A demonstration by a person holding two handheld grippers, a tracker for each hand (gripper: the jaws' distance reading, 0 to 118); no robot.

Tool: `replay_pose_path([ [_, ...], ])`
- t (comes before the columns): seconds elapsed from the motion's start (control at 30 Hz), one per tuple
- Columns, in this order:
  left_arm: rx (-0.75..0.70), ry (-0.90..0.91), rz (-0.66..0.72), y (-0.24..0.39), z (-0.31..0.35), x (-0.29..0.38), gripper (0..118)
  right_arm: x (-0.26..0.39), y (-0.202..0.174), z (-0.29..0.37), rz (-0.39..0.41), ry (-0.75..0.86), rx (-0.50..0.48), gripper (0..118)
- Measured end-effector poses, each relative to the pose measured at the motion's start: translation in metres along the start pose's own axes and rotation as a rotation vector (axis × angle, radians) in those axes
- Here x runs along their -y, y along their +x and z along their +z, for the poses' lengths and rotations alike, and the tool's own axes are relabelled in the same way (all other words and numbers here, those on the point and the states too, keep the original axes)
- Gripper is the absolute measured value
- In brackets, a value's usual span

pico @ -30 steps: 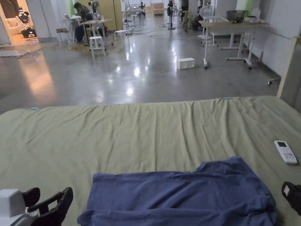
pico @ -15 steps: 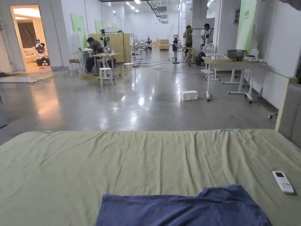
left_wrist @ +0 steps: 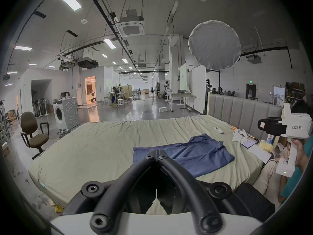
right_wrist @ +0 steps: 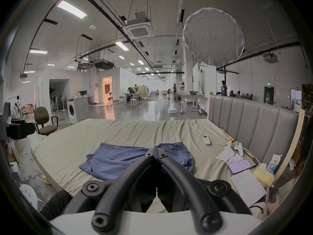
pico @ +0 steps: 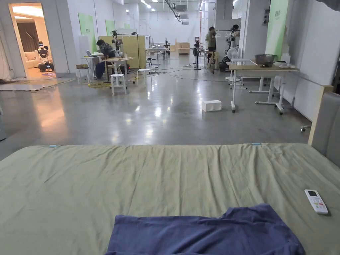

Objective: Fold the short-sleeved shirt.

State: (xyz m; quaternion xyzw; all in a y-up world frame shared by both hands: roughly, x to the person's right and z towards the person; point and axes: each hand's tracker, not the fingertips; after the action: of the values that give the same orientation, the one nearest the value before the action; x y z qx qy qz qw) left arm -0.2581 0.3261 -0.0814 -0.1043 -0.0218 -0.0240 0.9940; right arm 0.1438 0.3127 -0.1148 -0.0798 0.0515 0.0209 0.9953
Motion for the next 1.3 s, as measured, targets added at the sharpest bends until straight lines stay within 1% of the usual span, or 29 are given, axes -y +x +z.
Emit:
replay_pose_path([
  [0.13, 0.011, -0.014, 0.013, -0.002, -0.007, 0.003, 0, 0.000, -0.005, -0.001, 0.026, 0.007, -0.012, 0],
  [0.3, 0.057, -0.053, 0.033, -0.010, -0.024, 0.014, 0, 0.007, -0.002, -0.005, 0.003, -0.019, -0.024, 0],
  [0.37, 0.057, -0.092, 0.086, -0.020, -0.037, 0.018, 0, 0.013, 0.001, -0.006, -0.013, -0.061, -0.035, 0],
  [0.43, 0.041, -0.111, 0.158, -0.030, -0.050, 0.021, 0, 0.017, 0.003, -0.004, 0.003, -0.060, -0.038, 0],
  [0.5, 0.068, -0.136, 0.233, -0.041, -0.066, 0.028, 0, 0.023, 0.005, -0.007, 0.005, -0.072, -0.038, 0],
  [0.53, 0.059, -0.154, 0.258, -0.048, -0.082, 0.036, 1, 0.028, 0.008, -0.010, -0.019, -0.103, -0.041, 0],
  [0.57, 0.054, -0.187, 0.241, -0.052, -0.096, 0.043, 10, 0.034, 0.010, -0.012, -0.056, -0.140, -0.039, 0],
  [0.6, 0.038, -0.215, 0.212, -0.054, -0.110, 0.051, 21, 0.036, 0.012, -0.014, -0.046, -0.128, -0.038, 0],
  [0.63, 0.007, -0.267, 0.159, -0.055, -0.128, 0.060, 36, 0.042, 0.015, -0.018, -0.069, -0.151, -0.035, 0],
  [0.67, -0.019, -0.314, 0.109, -0.055, -0.149, 0.071, 58, 0.045, 0.017, -0.021, -0.084, -0.164, -0.032, 0],
  [0.7, -0.021, -0.354, 0.099, -0.058, -0.168, 0.083, 65, 0.048, 0.019, -0.023, -0.096, -0.171, -0.031, 0],
  [0.77, 0.026, -0.404, 0.182, -0.069, -0.205, 0.106, 65, 0.051, 0.022, -0.027, -0.109, -0.192, -0.029, 0],
  [0.87, 0.011, -0.518, 0.281, -0.084, -0.260, 0.140, 65, 0.056, 0.024, -0.031, -0.096, -0.223, -0.016, 0],
  [0.93, -0.071, -0.577, 0.242, -0.083, -0.284, 0.155, 65, 0.058, 0.025, -0.034, -0.097, -0.240, -0.009, 0],
  [0.97, -0.070, -0.597, 0.236, -0.083, -0.295, 0.161, 64, 0.060, 0.027, -0.035, -0.101, -0.253, -0.009, 0],
  [1.03, -0.034, -0.603, 0.267, -0.083, -0.308, 0.165, 63, 0.064, 0.028, -0.036, -0.106, -0.266, -0.005, 0],
  [1.07, -0.027, -0.599, 0.260, -0.080, -0.312, 0.167, 55, 0.066, 0.029, -0.036, -0.107, -0.275, 0.003, 0],
  [1.1, -0.046, -0.641, 0.226, -0.076, -0.319, 0.171, 43, 0.069, 0.030, -0.037, -0.111, -0.283, 0.009, 0],
  [1.13, -0.105, -0.700, 0.189, -0.068, -0.326, 0.174, 39, 0.073, 0.032, -0.039, -0.121, -0.296, 0.015, 0],
  [1.17, -0.135, -0.671, 0.152, -0.065, -0.325, 0.174, 39, 0.075, 0.031, -0.040, -0.130, -0.309, 0.021, 0],
  [1.2, -0.105, -0.652, 0.165, -0.061, -0.322, 0.173, 39, 0.077, 0.031, -0.041, -0.135, -0.312, 0.026, 0],
  [1.23, -0.109, -0.657, 0.135, -0.055, -0.321, 0.170, 34, 0.079, 0.032, -0.040, -0.142, -0.313, 0.028, 0],
  [1.27, -0.086, -0.668, 0.081, -0.048, -0.321, 0.169, 24, 0.081, 0.033, -0.040, -0.152, -0.319, 0.029, 0],
  [1.3, -0.074, -0.689, 0.027, -0.042, -0.322, 0.170, 18, 0.083, 0.033, -0.041, -0.161, -0.332, 0.031, 0],
])
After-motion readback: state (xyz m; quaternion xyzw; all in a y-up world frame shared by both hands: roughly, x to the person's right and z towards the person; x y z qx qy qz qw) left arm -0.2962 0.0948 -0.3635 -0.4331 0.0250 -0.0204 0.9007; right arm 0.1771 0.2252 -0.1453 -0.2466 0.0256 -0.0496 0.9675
